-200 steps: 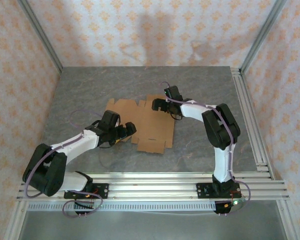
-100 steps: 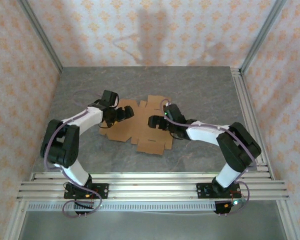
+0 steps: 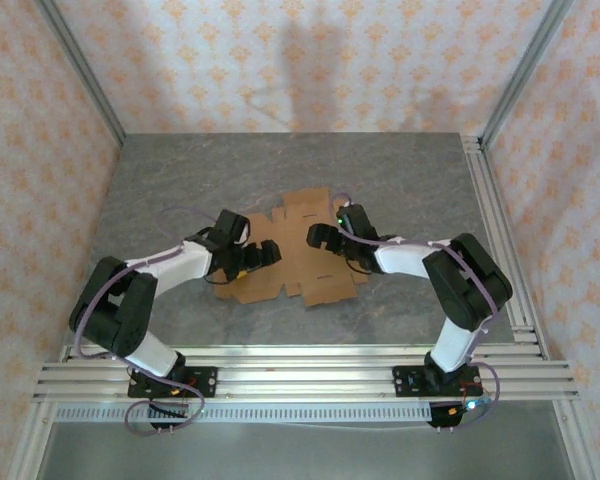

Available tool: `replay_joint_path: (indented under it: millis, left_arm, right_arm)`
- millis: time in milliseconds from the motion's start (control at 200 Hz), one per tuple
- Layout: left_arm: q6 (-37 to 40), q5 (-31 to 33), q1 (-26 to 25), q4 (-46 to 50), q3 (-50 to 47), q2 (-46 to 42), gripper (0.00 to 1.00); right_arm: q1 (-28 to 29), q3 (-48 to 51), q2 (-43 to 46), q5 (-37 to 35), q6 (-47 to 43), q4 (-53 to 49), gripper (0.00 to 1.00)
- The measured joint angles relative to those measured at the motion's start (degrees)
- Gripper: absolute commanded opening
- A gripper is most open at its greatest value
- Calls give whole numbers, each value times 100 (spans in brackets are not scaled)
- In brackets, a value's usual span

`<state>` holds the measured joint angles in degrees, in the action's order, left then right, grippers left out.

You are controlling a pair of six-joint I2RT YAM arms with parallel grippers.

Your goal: Fold the paper box

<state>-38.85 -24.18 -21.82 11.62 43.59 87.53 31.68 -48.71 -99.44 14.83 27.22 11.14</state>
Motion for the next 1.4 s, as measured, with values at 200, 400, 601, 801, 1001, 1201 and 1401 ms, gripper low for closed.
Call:
replay_joint_path:
  millis: [200,400,601,801,1001,1201,1401]
  left_arm:
    - [-2,426,-48,420,258,-236,99]
    - [192,509,-245,649,1290,55,84]
    - [188,402,-597,575,1829,931,56]
    - [136,315,-667,487,1873,1624,40]
    - [138,313,-664,365,1843,1766,40]
    - [138,313,-664,144,1733,1764,40]
    - [138,313,-664,39,1694,1764,40]
  right_arm:
    - [-166,0,437,-48,-402,-463,99]
    - [-608,-7,1193,-92,-791,-968,99]
    - [-1123,208,1318,101,-837,-1047,96]
    - [-1405,398,1235,621,-715,-1001,87]
    - [-1528,402,793,1182,-623,-785,70]
    - [-1578,391,352,1598,-627,-649,48]
    - [-1611,387,275,1910,-597,-417,35]
